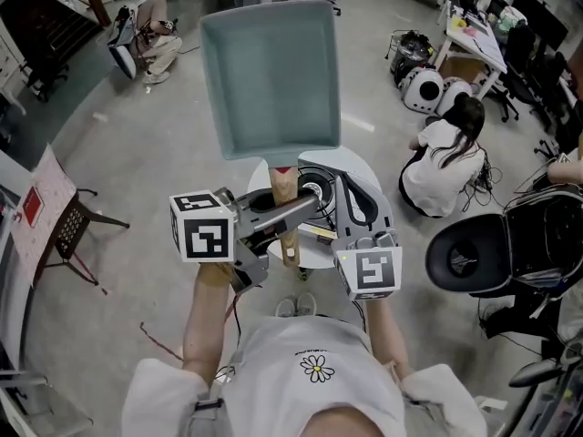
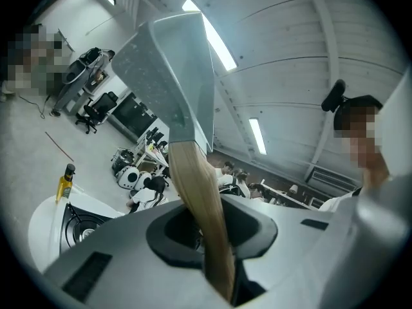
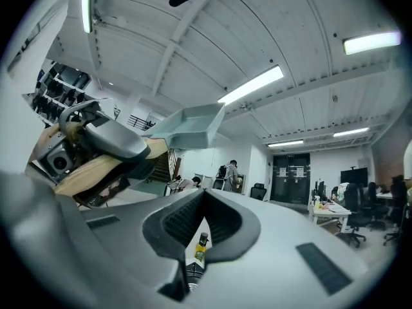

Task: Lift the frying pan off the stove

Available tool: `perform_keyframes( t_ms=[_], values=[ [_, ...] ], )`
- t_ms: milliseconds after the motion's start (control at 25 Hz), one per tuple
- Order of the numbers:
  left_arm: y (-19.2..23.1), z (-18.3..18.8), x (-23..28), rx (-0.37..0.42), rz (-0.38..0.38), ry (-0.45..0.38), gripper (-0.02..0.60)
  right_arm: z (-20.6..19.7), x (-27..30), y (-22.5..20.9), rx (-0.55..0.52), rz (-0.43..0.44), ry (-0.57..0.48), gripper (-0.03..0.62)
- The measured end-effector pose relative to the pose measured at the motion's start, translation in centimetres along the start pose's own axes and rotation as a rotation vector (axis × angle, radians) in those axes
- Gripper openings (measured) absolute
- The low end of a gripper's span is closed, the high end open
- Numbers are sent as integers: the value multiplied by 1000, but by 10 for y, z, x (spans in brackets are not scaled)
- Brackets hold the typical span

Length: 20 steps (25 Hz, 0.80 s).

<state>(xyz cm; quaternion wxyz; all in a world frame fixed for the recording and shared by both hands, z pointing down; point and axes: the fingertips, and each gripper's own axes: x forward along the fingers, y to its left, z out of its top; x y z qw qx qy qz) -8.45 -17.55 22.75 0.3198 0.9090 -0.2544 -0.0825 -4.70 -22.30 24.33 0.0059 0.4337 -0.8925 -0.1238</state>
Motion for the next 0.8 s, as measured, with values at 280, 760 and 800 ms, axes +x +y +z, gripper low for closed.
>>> perform_keyframes(
  t_ms=[280, 760, 800],
  values=[
    [-5, 5, 0, 7, -5, -22, 77, 0, -1, -8, 0, -2, -15, 2],
    [-4, 4, -2, 43, 0, -20, 78, 0, 1, -7, -19, -6, -20, 2],
    [-3, 4, -2, 46, 0, -20, 78, 0, 1, -6, -16, -3, -22, 2]
  ],
)
